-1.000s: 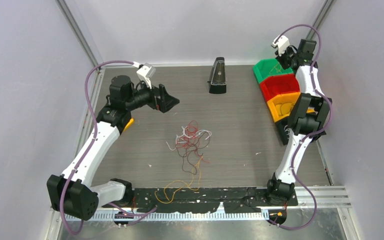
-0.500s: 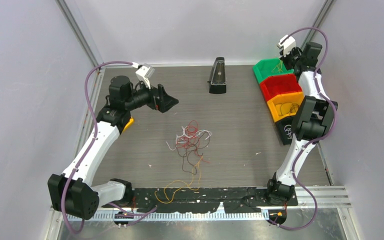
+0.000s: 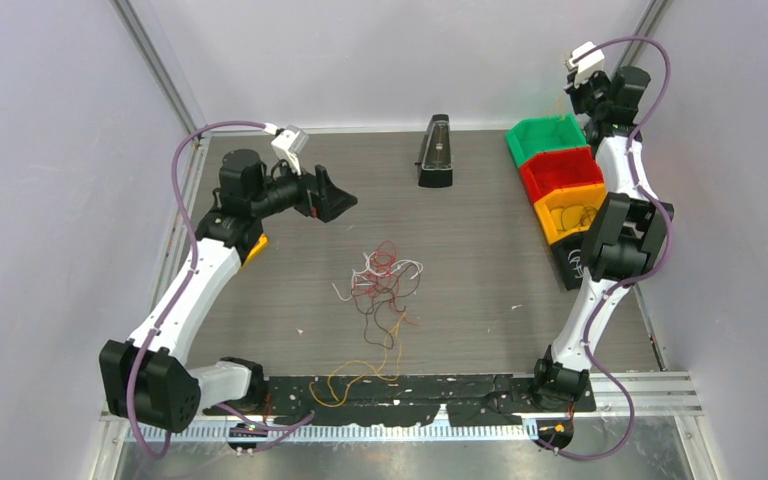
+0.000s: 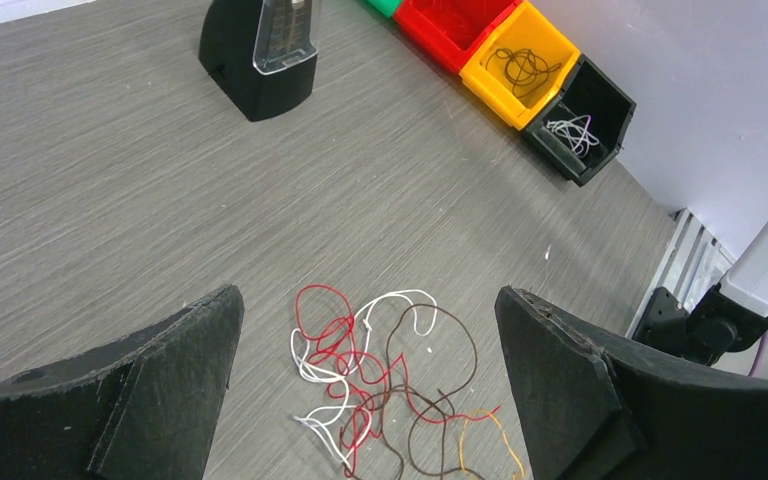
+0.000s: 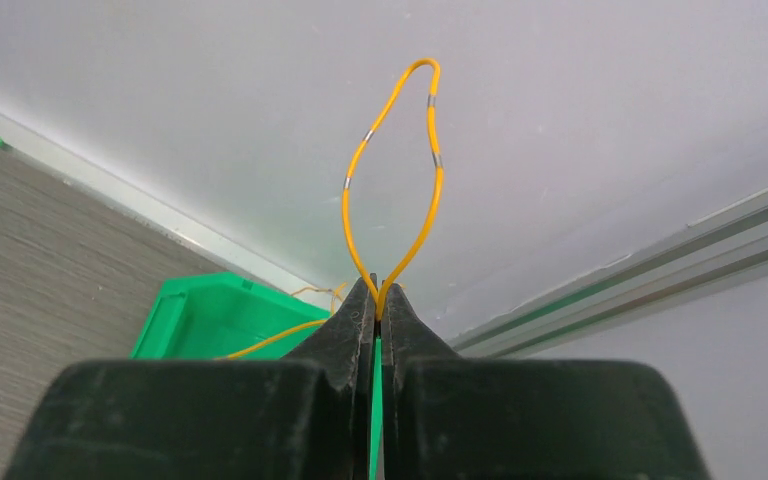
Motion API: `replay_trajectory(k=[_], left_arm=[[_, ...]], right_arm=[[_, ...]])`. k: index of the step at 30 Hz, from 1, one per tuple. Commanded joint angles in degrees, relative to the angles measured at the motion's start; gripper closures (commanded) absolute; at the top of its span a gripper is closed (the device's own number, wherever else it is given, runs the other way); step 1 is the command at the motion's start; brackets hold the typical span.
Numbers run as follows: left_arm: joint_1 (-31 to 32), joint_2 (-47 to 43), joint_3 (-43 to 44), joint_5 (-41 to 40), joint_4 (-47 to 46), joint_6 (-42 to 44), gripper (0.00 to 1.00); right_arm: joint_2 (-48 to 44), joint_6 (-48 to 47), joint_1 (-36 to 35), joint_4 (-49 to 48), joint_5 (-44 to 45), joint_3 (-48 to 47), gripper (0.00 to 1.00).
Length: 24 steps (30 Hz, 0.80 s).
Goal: Untangle the cables
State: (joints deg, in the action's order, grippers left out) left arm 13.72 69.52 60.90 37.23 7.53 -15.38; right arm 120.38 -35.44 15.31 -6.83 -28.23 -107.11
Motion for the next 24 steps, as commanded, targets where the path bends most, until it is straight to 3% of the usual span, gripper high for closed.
replay_trajectory(k=[1,6,13,19,24], left_arm=[[-0.44,0.61,0.37,1.48,-4.66,-2.12,0.00],[-0.44,1.73,1.01,1.98,-5.36,-2.96,0.00],[-0.52,3.02,2.19,2.48,-5.71,-3.67,0.00],[-0.94,1.84,1.53,1.97,-4.65,-2.88,0.00],[-0.97,2.57,0.61,2.90,-7.07,-4.36,0.00]], right_arm=[[-2.27,2.69,-0.90,-4.44,0.52,-3.49,0.95],[1.11,1.62,-2.68,-6.31,2.46,-6.05,0.95],[10.71,0.04,-5.14,-4.25,7.45,-16.72,0.95],[9.18,1.25,-5.12,-5.89,6.44,-14.91,0.95],[10.29,-3.05,-5.55,-1.97,5.84,-14.13,0.95]])
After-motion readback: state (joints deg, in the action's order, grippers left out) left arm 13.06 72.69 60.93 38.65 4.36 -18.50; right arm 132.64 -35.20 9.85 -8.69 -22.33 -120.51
